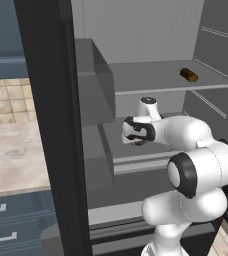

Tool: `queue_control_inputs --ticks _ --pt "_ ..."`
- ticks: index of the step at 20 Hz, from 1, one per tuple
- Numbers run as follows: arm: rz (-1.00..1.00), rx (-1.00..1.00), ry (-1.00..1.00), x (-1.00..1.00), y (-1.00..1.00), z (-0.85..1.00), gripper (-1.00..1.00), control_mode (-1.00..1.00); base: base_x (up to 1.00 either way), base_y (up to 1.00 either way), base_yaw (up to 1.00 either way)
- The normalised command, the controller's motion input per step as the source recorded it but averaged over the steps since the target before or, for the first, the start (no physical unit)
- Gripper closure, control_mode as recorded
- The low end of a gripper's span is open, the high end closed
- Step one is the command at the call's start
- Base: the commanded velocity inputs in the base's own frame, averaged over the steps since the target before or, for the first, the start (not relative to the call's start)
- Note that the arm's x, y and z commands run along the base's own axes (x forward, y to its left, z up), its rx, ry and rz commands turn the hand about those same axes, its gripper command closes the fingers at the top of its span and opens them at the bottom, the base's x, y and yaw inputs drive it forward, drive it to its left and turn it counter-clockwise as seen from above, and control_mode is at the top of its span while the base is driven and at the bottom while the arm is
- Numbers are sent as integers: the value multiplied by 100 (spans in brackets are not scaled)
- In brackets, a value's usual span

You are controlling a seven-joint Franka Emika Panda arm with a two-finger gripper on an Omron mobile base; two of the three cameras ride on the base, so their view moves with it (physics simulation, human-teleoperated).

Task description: Open the fridge, remove the kiwi, sweet potato, and chicken drumstick, and place them on any counter.

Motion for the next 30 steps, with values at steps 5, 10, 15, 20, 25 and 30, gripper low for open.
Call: queue_control_inputs --ticks 5,10,15,20,25,30 --pt "0 0 -13 -98 -16 14 100 -100 0 0 0" --pt "0 0 -11 -100 -22 57 100 -100 0 0 0" --pt "0 0 -15 -96 -22 90 100 -100 0 0 0" --pt "0 0 -11 -80 -19 100 100 -100 0 0 0" --pt "0 0 -11 -98 -14 100 100 -100 0 0 0" --pt "0 2 -7 -82 -2 100 100 -100 0 0 0"
